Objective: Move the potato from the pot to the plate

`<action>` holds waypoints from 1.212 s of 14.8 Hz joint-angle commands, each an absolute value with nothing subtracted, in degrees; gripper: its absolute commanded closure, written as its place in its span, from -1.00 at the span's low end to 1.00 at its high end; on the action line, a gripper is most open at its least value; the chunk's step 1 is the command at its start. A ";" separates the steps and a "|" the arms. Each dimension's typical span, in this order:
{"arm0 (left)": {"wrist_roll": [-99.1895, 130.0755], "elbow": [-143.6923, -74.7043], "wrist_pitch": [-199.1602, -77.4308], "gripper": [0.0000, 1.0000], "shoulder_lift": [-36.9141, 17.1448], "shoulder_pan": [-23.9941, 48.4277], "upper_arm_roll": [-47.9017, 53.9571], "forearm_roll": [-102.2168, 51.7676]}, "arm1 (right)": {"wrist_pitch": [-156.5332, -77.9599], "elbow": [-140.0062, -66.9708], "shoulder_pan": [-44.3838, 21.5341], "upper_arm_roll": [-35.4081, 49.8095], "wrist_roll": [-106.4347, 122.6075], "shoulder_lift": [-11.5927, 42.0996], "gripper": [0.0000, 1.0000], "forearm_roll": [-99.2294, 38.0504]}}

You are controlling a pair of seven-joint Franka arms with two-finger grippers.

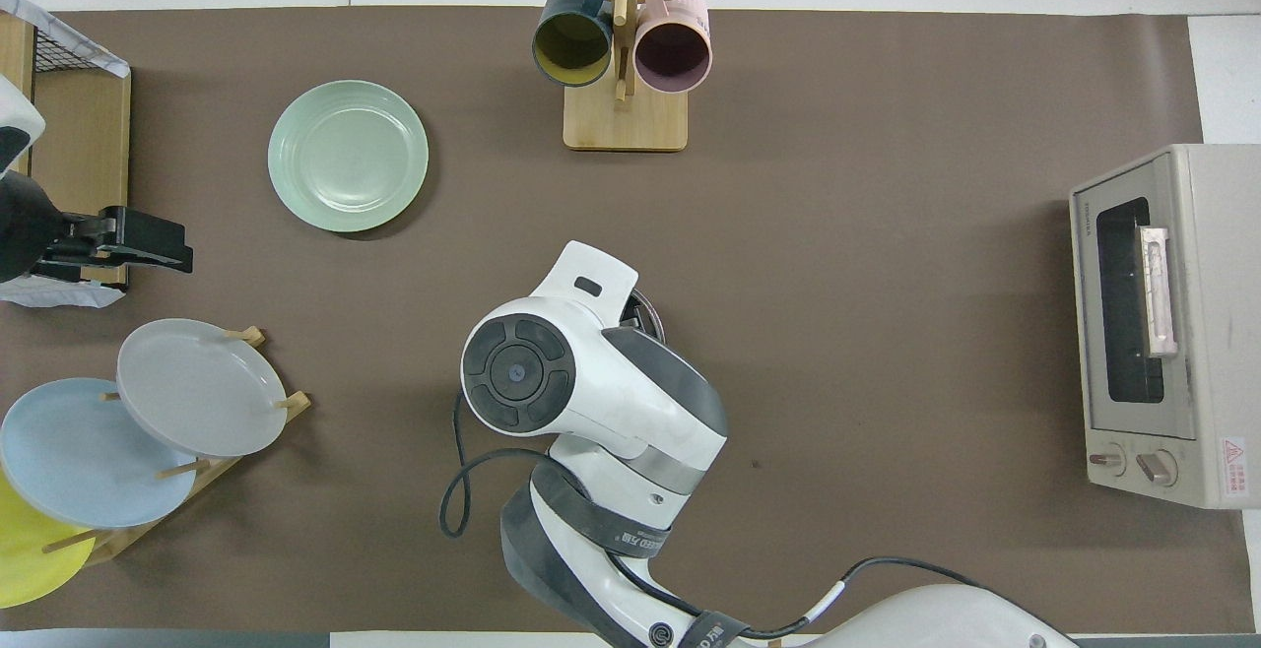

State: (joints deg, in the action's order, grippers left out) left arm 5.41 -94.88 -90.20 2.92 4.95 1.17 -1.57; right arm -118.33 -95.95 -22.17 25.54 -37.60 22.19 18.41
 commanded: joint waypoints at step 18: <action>10.62 -98.60 -93.60 -1.00 5.01 9.65 1.84 -1.84 | -112.25 -96.67 -6.97 26.28 -14.80 18.03 0.55 18.81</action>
